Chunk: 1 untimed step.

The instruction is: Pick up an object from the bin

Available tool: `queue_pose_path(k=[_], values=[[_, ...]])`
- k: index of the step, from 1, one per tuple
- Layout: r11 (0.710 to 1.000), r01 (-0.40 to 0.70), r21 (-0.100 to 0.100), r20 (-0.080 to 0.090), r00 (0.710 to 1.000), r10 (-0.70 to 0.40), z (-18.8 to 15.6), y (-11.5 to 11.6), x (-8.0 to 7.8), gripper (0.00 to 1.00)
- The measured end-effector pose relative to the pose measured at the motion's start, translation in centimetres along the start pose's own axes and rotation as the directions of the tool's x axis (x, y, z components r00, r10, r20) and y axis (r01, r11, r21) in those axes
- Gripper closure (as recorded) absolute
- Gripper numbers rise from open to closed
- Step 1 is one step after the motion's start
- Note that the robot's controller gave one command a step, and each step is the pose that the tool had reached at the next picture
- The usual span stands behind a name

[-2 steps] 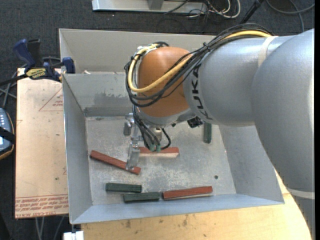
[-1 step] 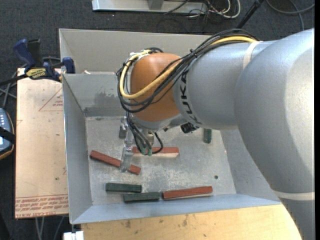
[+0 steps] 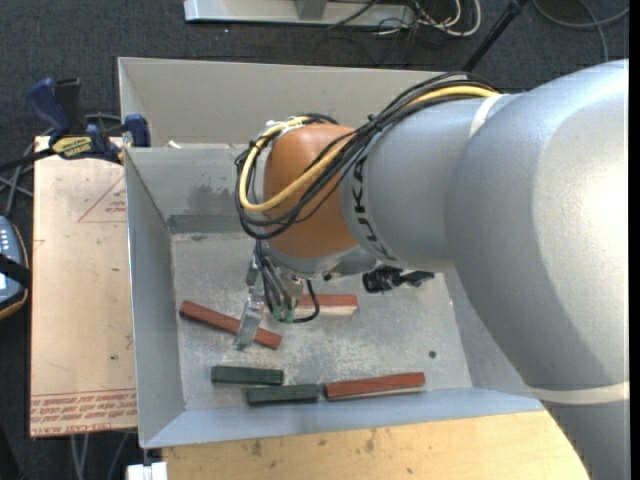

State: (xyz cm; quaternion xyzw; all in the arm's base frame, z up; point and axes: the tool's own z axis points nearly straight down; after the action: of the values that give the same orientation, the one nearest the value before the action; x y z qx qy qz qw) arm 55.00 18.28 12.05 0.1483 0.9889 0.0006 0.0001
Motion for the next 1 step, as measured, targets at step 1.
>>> queue_pose_path(k=[1], values=[[0.994, 0.113, -0.001, 0.003, 0.994, -0.113, 4.22, 3.46, 0.12, 0.0]])
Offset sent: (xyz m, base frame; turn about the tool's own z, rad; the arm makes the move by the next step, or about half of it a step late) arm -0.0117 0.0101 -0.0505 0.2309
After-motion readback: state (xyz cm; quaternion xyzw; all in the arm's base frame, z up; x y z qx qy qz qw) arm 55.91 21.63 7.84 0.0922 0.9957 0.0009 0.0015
